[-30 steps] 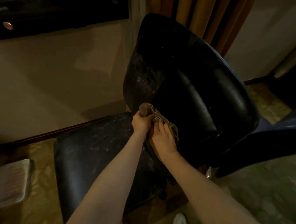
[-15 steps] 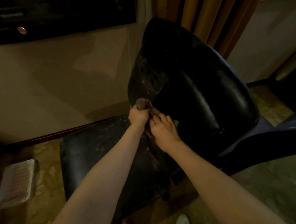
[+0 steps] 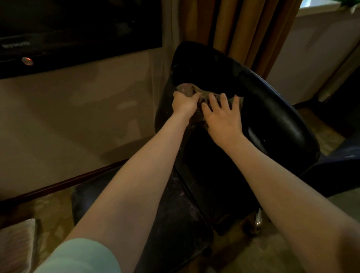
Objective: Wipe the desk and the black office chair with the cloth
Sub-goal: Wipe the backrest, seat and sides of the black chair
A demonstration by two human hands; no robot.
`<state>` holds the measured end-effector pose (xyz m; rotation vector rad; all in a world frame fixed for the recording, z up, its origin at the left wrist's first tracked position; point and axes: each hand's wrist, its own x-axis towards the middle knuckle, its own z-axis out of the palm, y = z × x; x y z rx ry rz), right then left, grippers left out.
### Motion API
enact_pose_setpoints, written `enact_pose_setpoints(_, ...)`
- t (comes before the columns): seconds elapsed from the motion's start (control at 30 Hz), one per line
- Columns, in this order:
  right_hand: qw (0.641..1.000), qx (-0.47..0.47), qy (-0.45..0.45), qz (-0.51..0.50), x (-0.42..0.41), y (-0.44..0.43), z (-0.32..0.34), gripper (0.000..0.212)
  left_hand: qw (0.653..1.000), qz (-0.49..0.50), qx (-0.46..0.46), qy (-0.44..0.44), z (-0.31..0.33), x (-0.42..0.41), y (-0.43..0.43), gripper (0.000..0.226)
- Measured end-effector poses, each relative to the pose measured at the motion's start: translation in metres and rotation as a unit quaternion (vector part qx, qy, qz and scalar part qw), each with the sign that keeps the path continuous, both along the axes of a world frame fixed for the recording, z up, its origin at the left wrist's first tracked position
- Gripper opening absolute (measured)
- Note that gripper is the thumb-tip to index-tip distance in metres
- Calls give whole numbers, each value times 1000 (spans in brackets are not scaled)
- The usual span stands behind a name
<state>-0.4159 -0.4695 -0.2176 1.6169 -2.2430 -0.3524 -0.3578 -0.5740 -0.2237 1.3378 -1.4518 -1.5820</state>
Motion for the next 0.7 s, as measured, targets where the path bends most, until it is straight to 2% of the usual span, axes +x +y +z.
enact_pose_setpoints(0.1, 999, -2, 31, 18, -5, -4, -19, 53, 998, -19, -41, -43, -9, -6, -3, 59)
enact_pose_setpoints(0.17, 998, -10, 56, 16, -6, -11, -28, 52, 996, -33, -63, -57, -13, -7, -10, 51)
enact_pose_setpoints(0.37, 999, -8, 41, 27, 8, -25, -52, 58, 985, -57, -116, -114, -42, 0, -23, 38)
enact_pose_setpoints(0.47, 998, 51, 14, 40, 16, -25, -69, 57, 981, -59, -114, -146, -63, 9, -25, 34)
enact_pose_setpoints(0.7, 995, 88, -38, 38, 21, -35, -95, 61, 973, -64, -76, -206, -98, 14, -29, 44)
